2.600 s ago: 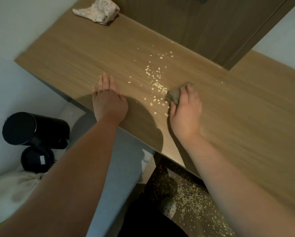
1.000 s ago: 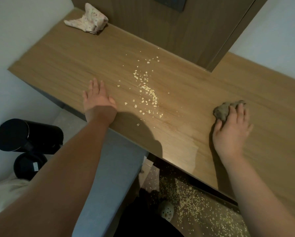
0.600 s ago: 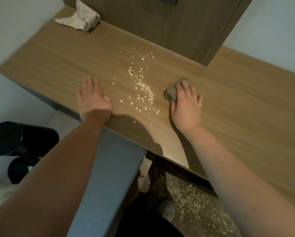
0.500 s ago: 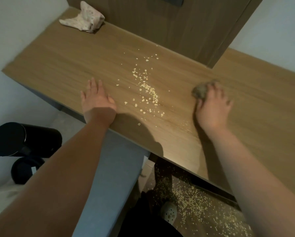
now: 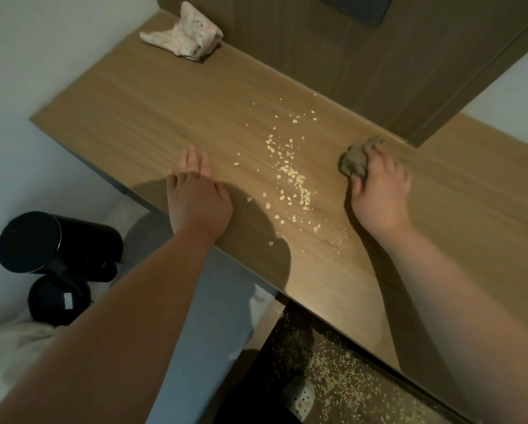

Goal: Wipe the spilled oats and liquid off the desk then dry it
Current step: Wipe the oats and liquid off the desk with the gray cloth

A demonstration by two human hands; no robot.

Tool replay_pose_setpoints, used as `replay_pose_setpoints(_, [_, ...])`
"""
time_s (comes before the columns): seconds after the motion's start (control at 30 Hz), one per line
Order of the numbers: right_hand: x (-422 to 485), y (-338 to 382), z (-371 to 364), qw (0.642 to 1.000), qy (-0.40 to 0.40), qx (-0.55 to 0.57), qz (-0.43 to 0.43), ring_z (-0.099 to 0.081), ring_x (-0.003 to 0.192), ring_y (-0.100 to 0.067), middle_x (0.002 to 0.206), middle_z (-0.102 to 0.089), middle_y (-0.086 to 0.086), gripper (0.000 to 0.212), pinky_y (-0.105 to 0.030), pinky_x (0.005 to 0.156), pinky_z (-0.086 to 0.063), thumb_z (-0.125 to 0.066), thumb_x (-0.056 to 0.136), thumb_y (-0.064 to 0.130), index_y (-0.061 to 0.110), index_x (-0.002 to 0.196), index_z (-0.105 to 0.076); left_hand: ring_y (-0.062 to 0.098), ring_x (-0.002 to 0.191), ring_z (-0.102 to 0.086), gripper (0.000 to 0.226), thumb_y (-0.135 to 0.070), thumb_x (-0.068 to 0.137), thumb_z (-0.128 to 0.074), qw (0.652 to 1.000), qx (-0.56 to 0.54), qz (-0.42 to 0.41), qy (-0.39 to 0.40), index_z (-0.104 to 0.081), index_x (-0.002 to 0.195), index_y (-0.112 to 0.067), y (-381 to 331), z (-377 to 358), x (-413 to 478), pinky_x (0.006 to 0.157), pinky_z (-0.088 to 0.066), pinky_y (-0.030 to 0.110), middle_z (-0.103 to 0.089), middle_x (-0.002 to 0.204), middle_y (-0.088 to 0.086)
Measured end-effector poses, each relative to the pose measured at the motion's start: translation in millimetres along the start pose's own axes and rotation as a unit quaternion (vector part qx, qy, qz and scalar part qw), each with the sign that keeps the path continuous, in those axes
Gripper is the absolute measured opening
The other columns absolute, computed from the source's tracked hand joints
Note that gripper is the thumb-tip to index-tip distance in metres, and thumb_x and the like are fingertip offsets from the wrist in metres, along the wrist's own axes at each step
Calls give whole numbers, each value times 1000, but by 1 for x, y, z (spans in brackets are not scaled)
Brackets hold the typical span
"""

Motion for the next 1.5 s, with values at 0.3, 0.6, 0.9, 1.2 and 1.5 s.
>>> replay_pose_setpoints(0.3, [94, 49, -27, 997, -14, 49, 62, -35, 135, -29, 149, -42, -11, 52, -41, 116, -24, -52, 94, 14, 9, 144, -41, 24, 151, -3, 61, -27, 99, -33, 1000, -12, -2, 0, -16, 155, -10, 1, 0, 0, 122, -2, 43, -8, 163, 11])
replay_pose_setpoints(0.6, [95, 74, -31, 971, 96, 103, 194, -35, 137, -26, 147, -45, -9, 54, -43, 119, -24, -56, 91, 6, 12, 143, -44, 20, 151, 6, 63, -32, 100, -26, 1000, -11, 10, 23, -6, 156, -12, -1, 2, -1, 122, 4, 40, 2, 164, 7])
replay_pose_setpoints(0.9, [63, 73, 9, 941, 182, 170, 227, -38, 118, -1, 130, -38, 11, 50, 1, 90, -37, -52, 96, 6, 15, 145, -40, 18, 151, 8, 63, -32, 100, -26, 1000, -22, 10, 20, -5, 156, -12, -2, 3, -2, 122, 5, 39, 4, 164, 5])
replay_pose_setpoints(1.2, [189, 139, -47, 961, 130, 72, 232, -31, 141, -26, 154, -35, -9, 54, -31, 118, -21, -55, 97, 15, 12, 148, -38, 17, 150, 10, 62, -33, 101, -25, 999, -22, 15, 24, -5, 156, -13, -2, 5, -3, 122, 6, 38, 4, 164, 5])
replay_pose_setpoints(1.5, [75, 101, -32, 889, 250, 128, 360, -35, 140, -17, 147, -45, 2, 64, -41, 119, -26, -55, 80, -8, 18, 138, -51, 18, 150, 9, 62, -33, 101, -25, 999, -22, 17, 31, -6, 156, -13, -2, 4, -2, 121, 6, 38, 3, 164, 5])
Point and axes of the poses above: each hand's wrist, its own x-axis towards the middle knuckle, its own z-axis out of the back of the hand, y = z × x, the point moved 2 cm from there along x, towards the middle knuckle
